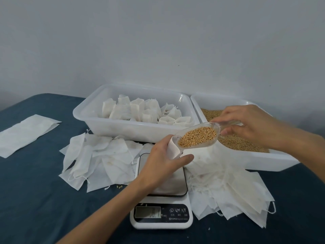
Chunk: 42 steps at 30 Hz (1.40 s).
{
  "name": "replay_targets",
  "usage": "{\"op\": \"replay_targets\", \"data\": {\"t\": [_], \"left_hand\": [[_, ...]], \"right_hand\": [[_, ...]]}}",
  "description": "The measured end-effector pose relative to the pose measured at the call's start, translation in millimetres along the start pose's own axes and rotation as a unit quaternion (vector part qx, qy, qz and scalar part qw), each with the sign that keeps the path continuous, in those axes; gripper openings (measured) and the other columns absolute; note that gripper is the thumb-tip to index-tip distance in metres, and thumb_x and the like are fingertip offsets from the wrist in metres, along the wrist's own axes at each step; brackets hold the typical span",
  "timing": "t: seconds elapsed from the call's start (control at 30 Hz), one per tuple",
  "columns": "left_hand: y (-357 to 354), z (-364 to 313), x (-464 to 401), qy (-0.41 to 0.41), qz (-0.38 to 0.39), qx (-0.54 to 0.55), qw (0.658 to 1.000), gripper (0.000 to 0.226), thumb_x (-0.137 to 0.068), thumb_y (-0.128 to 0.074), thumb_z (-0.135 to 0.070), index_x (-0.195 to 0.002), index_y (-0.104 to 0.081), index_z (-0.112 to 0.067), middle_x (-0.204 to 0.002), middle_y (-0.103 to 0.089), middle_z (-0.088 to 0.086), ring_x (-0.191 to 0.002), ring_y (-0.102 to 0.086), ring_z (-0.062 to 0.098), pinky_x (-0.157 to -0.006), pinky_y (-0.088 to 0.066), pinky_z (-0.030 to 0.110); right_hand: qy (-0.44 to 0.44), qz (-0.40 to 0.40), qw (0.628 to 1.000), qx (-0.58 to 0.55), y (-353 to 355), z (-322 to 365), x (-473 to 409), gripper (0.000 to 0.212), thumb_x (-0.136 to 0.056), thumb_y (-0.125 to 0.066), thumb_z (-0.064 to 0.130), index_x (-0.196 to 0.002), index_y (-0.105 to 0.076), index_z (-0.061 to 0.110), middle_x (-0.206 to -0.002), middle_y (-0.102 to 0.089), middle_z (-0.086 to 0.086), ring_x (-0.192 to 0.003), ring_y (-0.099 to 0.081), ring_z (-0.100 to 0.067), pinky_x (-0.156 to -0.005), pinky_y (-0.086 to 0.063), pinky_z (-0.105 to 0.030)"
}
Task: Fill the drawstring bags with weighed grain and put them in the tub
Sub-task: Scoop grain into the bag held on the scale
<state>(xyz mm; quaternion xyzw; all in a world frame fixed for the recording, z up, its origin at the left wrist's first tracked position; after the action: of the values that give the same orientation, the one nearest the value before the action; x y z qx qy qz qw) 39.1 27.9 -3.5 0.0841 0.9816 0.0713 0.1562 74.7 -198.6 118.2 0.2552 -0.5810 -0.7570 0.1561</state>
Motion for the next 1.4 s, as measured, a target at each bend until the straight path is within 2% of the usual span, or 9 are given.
{"op": "replay_targets", "data": {"t": [0.27,0.4,0.53,0.63,0.7,0.9,1.13,1.2,1.4], "left_hand": [[-1,0,1,0.008,0.006,0.000,1.000,0.035,-0.078,-0.080,-0.038,-0.111,-0.069,-0.032,-0.111,-0.075,-0.017,-0.110,-0.067,0.005,-0.094,-0.048,0.021],[-2,2,1,0.015,0.002,0.001,1.000,0.036,-0.079,-0.081,-0.038,-0.111,-0.069,-0.030,-0.112,-0.075,-0.012,-0.113,-0.067,0.013,-0.105,-0.050,0.040],[-2,4,0,0.024,-0.002,0.010,1.000,0.039,-0.078,-0.082,-0.037,-0.113,-0.069,-0.027,-0.111,-0.076,-0.008,-0.110,-0.069,0.016,-0.106,-0.051,0.046],[-3,6,0,0.034,-0.002,0.014,0.999,0.043,-0.076,-0.082,-0.039,-0.114,-0.069,-0.026,-0.111,-0.076,-0.006,-0.110,-0.068,0.018,-0.106,-0.051,0.047],[-3,6,0,0.033,0.001,0.016,0.999,0.042,-0.076,-0.082,-0.039,-0.114,-0.069,-0.026,-0.108,-0.076,-0.007,-0.108,-0.069,0.017,-0.105,-0.052,0.046],[-4,8,-1,0.030,0.004,0.022,0.999,0.037,-0.077,-0.083,-0.038,-0.110,-0.069,-0.028,-0.104,-0.075,-0.009,-0.107,-0.069,0.016,-0.102,-0.053,0.038],[-2,8,-1,0.011,0.010,0.038,0.999,0.030,-0.082,-0.083,-0.032,-0.109,-0.070,-0.032,-0.103,-0.076,-0.015,-0.102,-0.070,0.006,-0.084,-0.047,0.011],[-2,7,-1,0.010,0.011,0.045,0.999,0.031,-0.081,-0.083,-0.032,-0.109,-0.070,-0.030,-0.103,-0.076,-0.014,-0.101,-0.070,0.006,-0.084,-0.046,0.010],[-3,6,-1,0.009,0.014,0.045,0.999,0.029,-0.080,-0.084,-0.032,-0.105,-0.069,-0.030,-0.098,-0.075,-0.015,-0.096,-0.069,0.005,-0.082,-0.046,0.011]], "right_hand": [[0.025,-0.022,0.998,0.055,5,0,-2,0.039,-0.088,-0.075,0.020,-0.124,-0.071,0.033,-0.099,-0.062,0.023,-0.094,-0.057,0.005,-0.082,-0.048,-0.029],[0.037,-0.024,0.997,0.065,6,4,-1,0.039,-0.088,-0.075,0.015,-0.124,-0.071,0.031,-0.097,-0.061,0.024,-0.091,-0.056,0.007,-0.078,-0.047,-0.025],[0.040,-0.028,0.996,0.076,8,10,0,0.038,-0.088,-0.075,0.014,-0.123,-0.072,0.030,-0.096,-0.061,0.021,-0.089,-0.055,0.006,-0.080,-0.048,-0.033],[0.046,-0.027,0.996,0.077,8,13,1,0.039,-0.088,-0.075,0.012,-0.123,-0.073,0.028,-0.095,-0.062,0.018,-0.088,-0.055,0.006,-0.079,-0.044,-0.021],[0.045,-0.025,0.995,0.080,8,14,1,0.039,-0.088,-0.076,0.010,-0.123,-0.073,0.026,-0.095,-0.063,0.015,-0.086,-0.055,0.005,-0.077,-0.039,-0.012],[0.036,-0.020,0.996,0.077,10,19,4,0.039,-0.087,-0.076,0.008,-0.123,-0.073,0.024,-0.094,-0.064,0.014,-0.084,-0.054,0.006,-0.080,-0.034,-0.002],[0.030,-0.015,0.996,0.080,9,20,4,0.039,-0.089,-0.075,0.007,-0.124,-0.073,0.024,-0.099,-0.066,0.011,-0.089,-0.060,-0.007,-0.080,-0.038,-0.010],[0.029,-0.015,0.996,0.080,9,20,3,0.039,-0.089,-0.075,0.008,-0.124,-0.073,0.024,-0.098,-0.066,0.011,-0.090,-0.060,-0.010,-0.080,-0.038,-0.014],[0.033,-0.012,0.996,0.085,10,20,3,0.039,-0.088,-0.076,0.012,-0.124,-0.072,0.027,-0.096,-0.063,0.014,-0.085,-0.055,0.000,-0.079,-0.034,-0.008]]}}
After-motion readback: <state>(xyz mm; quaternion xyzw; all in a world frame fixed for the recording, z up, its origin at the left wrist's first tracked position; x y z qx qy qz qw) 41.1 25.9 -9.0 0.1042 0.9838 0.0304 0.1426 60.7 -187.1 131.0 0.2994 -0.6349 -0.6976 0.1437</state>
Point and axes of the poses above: each hand's wrist, its own x-axis away from the middle knuckle, its own y-axis out of the back of the hand, z = x × y, the point moved 4 cm from there along -x, towards the middle knuckle
